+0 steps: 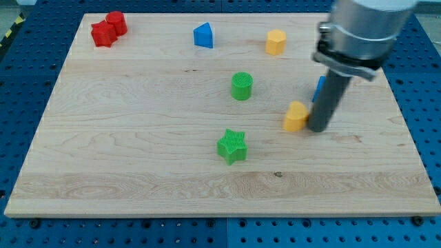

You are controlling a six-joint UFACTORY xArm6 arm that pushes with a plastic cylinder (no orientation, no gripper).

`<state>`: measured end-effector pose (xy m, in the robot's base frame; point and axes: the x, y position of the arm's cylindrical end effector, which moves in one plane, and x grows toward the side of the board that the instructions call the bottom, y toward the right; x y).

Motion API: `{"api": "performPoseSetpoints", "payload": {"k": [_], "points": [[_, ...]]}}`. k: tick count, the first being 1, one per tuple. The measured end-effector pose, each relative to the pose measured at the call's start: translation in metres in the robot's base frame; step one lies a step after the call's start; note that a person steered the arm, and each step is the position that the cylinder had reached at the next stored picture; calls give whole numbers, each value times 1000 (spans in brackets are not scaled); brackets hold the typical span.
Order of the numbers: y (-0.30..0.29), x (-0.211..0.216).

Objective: Push blue cube to the center right

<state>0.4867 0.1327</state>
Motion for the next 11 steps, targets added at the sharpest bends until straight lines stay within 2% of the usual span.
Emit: {"api": "performPoseSetpoints", "payload": {"k": [3, 4, 7, 11], "points": [[-14, -67], [11, -67], [37, -74], [60, -49]]}}
